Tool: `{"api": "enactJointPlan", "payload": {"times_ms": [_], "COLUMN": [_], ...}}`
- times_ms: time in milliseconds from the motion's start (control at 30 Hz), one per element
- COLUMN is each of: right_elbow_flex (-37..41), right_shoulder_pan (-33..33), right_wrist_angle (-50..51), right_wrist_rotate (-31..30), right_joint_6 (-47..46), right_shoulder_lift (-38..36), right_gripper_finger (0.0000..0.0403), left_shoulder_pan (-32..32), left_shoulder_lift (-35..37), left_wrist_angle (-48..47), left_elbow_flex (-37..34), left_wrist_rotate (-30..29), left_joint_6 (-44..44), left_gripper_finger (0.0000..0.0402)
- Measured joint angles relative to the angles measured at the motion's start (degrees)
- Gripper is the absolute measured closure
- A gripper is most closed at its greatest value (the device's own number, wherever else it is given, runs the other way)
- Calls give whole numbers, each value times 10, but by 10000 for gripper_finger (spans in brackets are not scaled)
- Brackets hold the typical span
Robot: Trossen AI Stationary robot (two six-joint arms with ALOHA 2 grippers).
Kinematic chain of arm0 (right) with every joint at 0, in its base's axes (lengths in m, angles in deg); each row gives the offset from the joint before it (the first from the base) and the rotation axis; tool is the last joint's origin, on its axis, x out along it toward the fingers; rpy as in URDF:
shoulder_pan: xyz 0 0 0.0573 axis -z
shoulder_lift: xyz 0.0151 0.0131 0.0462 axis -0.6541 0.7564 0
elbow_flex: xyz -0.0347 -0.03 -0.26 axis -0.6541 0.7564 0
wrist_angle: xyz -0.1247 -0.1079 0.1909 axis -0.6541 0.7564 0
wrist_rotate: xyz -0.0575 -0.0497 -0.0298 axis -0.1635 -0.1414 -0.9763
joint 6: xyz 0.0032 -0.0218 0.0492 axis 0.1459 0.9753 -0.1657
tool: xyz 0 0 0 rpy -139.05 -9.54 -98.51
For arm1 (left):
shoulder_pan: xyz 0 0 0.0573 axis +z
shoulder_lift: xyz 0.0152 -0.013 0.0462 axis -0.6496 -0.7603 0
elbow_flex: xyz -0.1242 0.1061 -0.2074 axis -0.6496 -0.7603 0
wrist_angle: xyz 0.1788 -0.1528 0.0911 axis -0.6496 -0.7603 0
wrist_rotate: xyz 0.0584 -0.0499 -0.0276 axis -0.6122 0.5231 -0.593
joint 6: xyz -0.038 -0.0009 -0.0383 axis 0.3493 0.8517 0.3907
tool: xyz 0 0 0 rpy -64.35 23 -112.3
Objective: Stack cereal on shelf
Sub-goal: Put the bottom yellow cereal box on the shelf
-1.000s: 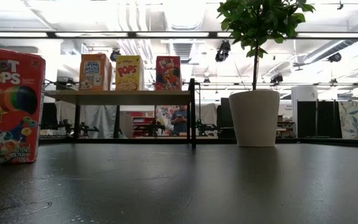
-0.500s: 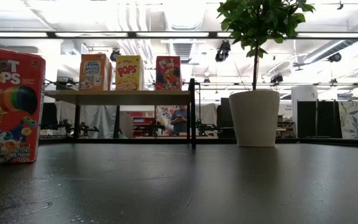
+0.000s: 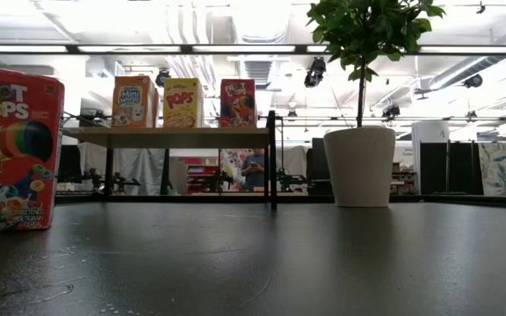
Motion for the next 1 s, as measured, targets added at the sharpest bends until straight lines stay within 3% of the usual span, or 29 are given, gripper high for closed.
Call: {"api": "enactJointPlan", "payload": {"times_ms": [233,367,700,1000], "right_elbow_flex": [-14,-36,-111,-188], "right_shoulder_pan": [22,74,262,418], "right_wrist_angle": [2,3,-42,-148], "right_wrist_rotate": [-64,-96,-94,-23], "right_joint_6": [12,77,431,716], "right_shoulder_lift": [-9,-19,-20,-17], "right_gripper_finger": [268,268,274,282], "left_shoulder_pan": [0,0,0,0], "left_shoulder_lift": [0,0,10,58], "left_wrist_angle": [-8,-8,-19,-20], "left_elbow_flex": [0,0,0,-46], "left_wrist_rotate": [0,0,0,0], "left_joint_6": [0,0,-34,-61], "left_gripper_finger": [402,402,402,402]}}
